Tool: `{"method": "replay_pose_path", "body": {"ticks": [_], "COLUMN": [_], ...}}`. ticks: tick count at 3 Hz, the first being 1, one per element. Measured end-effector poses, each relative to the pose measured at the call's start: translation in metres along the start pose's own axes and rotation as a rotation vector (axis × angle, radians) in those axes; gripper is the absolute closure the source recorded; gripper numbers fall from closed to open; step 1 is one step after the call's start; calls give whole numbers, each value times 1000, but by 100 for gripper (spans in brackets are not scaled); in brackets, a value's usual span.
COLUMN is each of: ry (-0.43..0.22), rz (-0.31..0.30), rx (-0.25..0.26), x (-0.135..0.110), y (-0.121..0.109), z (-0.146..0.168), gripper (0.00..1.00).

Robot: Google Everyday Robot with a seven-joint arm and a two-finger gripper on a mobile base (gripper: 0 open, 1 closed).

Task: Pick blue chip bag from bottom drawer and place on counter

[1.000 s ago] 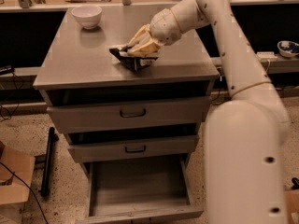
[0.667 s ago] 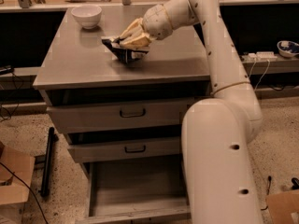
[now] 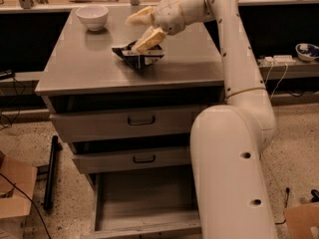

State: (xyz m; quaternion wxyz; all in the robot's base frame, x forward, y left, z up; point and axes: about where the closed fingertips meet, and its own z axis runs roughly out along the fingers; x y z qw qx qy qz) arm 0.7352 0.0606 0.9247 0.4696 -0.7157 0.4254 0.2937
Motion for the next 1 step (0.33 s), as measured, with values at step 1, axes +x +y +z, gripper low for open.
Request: {"method": "replay_pose_path", "body": {"ticks": [1], "ry": [0], "rz": [0], "rx": [0], "x": [0], "y": [0], "z": [0], "gripper": [0]}}
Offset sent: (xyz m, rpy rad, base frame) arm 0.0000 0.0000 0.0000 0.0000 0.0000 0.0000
